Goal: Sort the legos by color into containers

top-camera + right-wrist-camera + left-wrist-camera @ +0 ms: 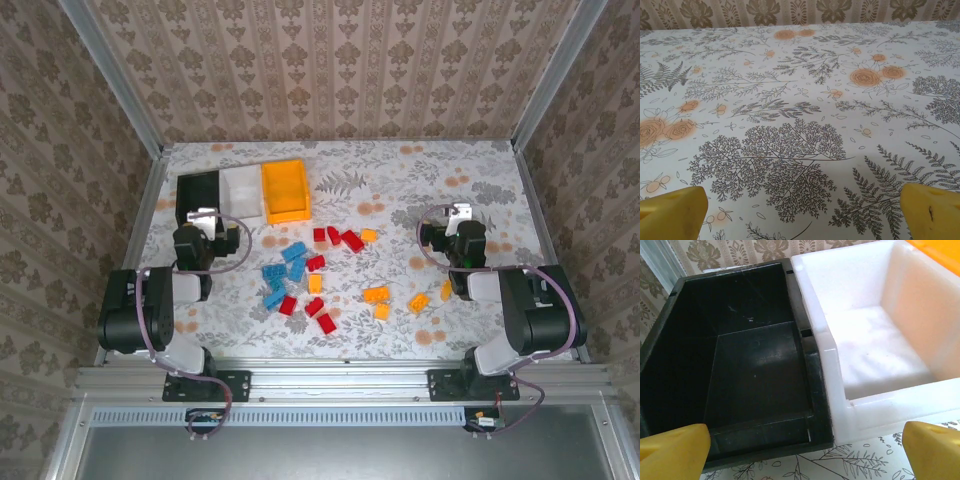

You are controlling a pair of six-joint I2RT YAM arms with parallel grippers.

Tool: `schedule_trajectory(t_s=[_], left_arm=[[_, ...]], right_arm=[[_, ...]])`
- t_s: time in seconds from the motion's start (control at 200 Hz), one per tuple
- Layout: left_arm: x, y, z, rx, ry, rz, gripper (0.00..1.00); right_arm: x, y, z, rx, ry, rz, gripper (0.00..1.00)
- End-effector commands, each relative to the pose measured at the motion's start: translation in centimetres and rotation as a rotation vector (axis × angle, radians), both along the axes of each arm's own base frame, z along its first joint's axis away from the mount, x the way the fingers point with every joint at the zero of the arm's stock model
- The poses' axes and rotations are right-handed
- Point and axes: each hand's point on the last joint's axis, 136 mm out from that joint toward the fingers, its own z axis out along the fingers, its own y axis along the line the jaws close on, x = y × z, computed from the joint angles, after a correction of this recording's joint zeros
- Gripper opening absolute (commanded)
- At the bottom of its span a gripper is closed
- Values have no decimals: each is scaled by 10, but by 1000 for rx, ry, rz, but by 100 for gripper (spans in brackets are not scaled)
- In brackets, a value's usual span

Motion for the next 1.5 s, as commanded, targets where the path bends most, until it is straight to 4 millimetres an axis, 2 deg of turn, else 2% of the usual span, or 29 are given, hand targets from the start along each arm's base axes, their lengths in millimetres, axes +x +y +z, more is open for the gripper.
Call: schedule_trajectory(t_s=[0.0,1.325,1.415,1.495], left_arm=[[1,-1,6,-22,-18,-6,100],[2,3,5,-18,-14,21,100],[4,7,10,-15,-8,46,100],[4,8,21,-12,1,54,100]], right_arm=[[3,-2,5,-19,-23,-11,100],[2,-2,6,-19,-25,-10,100],[3,-4,8,-20,-15,-24,100],[4,-5,19,-19,-6,-31,100]])
